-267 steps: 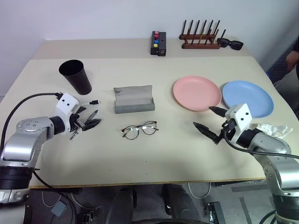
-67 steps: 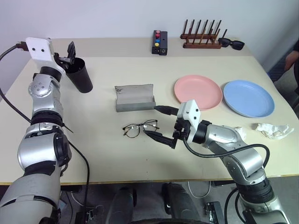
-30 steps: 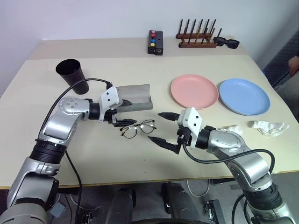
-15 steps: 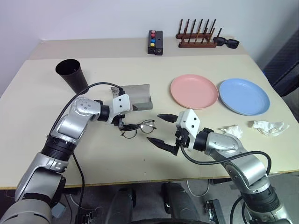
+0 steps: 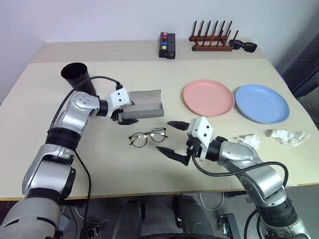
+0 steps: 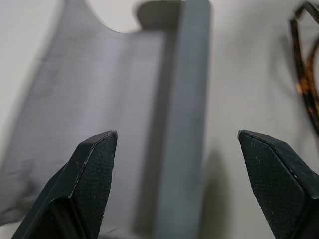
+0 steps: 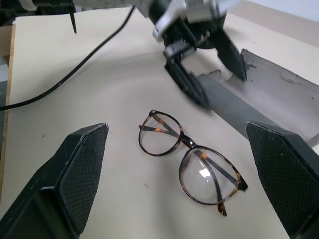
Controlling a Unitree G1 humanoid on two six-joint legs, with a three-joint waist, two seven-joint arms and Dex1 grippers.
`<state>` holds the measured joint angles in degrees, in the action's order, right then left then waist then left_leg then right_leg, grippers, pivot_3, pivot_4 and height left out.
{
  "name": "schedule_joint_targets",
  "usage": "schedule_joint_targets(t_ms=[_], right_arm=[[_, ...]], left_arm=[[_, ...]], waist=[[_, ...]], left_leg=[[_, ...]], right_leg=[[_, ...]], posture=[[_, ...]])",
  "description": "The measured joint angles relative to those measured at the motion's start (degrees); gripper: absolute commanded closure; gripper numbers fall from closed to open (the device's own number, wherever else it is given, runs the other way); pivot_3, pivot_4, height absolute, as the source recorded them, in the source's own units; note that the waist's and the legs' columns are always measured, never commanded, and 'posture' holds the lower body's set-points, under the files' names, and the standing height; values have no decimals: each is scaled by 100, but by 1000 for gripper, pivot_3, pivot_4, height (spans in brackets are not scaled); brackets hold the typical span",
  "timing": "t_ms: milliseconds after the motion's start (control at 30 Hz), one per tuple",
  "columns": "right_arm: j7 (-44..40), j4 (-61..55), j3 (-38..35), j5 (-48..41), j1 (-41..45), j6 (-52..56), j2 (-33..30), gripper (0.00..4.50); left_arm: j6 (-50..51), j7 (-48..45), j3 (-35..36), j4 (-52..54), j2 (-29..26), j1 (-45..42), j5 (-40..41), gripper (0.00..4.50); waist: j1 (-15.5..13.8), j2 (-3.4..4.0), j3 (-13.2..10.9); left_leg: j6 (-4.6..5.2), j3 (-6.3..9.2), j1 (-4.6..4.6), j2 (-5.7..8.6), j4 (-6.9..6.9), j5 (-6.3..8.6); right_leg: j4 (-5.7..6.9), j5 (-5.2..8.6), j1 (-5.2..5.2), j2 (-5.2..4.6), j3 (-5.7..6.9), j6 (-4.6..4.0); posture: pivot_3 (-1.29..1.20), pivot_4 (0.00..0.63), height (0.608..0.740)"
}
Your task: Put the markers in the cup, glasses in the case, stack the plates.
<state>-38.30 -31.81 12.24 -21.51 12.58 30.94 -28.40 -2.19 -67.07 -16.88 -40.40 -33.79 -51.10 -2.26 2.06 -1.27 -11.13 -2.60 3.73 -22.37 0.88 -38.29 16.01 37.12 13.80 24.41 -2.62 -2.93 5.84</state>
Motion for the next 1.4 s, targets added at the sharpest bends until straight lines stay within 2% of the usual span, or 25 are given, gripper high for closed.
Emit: schedule_joint_targets(t_ms=[200, 300, 433, 733, 1000, 1133, 1400], right_arm=[[33, 0, 4, 11, -14, -9, 40, 0], [62, 0, 4, 26, -39, -9, 40, 0], [71, 0, 4, 45, -44, -9, 38, 0], [44, -2, 3, 46, -48, -12, 36, 0], [-29, -1, 4, 51, -40, -32, 39, 0], [-36, -1, 4, 55, -34, -43, 38, 0], [-30, -1, 32, 56, -41, -48, 35, 0]], left_arm=[[-345, 231, -101, -764, 254, -411, -458, 543], [-462, 226, -99, -944, 310, -480, -513, 1419], [-612, 223, -94, -1096, 381, -481, -556, 3351], [-682, 211, -33, -1117, 337, -472, -596, 3351], [-480, -168, 48, -760, 188, -272, -470, 3351], [-199, -563, 75, -352, 39, -81, -325, 4411], [-60, -764, 113, 600, -423, 466, -233, 4411]], waist=[[1, 0, 0], [3, -1, 0], [3, -1, 1], [24, -1, 1], [38, -1, 1], [34, -1, 1], [44, -1, 1]], left_leg=[[0, 1, 0, 1, 0, 0], [0, 1, 0, 1, 0, 0], [0, 2, 1, 1, -2, 0], [0, 3, 1, 1, -2, 0], [0, 3, 1, 0, -1, 0], [0, 3, 1, -1, -1, 0], [0, 3, 2, -5, 0, 0]], right_leg=[[1, 0, 0, 0, 0, 0], [2, 0, 0, 0, 0, 0], [6, 0, 0, 0, 0, 1], [5, 0, 0, 1, 0, 1], [5, 0, 0, 1, 0, 1], [5, 0, 0, 1, 0, 1], [6, 0, 0, 2, 0, 0]], posture=[[0, 150, 735], [0, 150, 735], [0, 150, 735], [0, 150, 735], [0, 150, 735], [0, 150, 735], [0, 150, 735]])
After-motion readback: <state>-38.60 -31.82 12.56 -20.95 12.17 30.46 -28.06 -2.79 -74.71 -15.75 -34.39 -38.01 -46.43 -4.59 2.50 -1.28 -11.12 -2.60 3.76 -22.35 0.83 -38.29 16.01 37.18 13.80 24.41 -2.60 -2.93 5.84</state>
